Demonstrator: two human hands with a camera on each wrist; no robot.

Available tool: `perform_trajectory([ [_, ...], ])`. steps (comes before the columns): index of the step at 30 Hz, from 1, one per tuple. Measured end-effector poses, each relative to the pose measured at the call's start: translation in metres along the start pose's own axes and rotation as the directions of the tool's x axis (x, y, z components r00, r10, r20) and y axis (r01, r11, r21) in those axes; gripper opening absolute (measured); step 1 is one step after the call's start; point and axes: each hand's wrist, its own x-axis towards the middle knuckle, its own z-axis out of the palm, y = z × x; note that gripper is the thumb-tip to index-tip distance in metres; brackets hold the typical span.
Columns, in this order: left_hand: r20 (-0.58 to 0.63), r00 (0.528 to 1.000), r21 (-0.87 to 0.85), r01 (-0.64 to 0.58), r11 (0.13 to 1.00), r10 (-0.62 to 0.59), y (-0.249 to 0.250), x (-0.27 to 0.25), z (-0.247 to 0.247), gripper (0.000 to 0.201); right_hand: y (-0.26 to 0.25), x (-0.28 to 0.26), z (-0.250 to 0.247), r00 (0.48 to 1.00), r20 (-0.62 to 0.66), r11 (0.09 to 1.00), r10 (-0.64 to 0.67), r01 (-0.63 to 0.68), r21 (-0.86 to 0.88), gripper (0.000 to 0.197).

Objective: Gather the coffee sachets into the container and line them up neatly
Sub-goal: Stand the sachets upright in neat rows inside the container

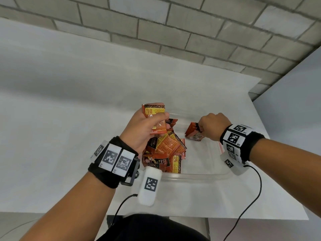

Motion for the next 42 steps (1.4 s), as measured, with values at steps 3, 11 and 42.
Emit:
perform_trajectory([
  [3, -0.004, 1.000, 0.006, 0.003, 1.000, -0.003, -0.001, 0.000, -0.001, 0.030, -0.004, 0.000, -0.001, 1.000, 0.001, 0.994, 0.004, -0.004, -0.105, 0.010],
  [11, 0.000, 1.000, -0.004, 0.000, 1.000, 0.000, -0.002, -0.003, -0.004, 0.019, -0.013, -0.006, -0.011, 0.999, 0.040, 0.984, -0.002, 0.009, -0.176, 0.035],
  [42, 0.064, 0.995, -0.076, 0.085, 0.994, -0.080, 0.000, 0.001, 0.007, 0.018, -0.002, -0.038, -0.039, 0.969, -0.246, 0.834, 0.006, 0.131, 0.536, 0.022],
])
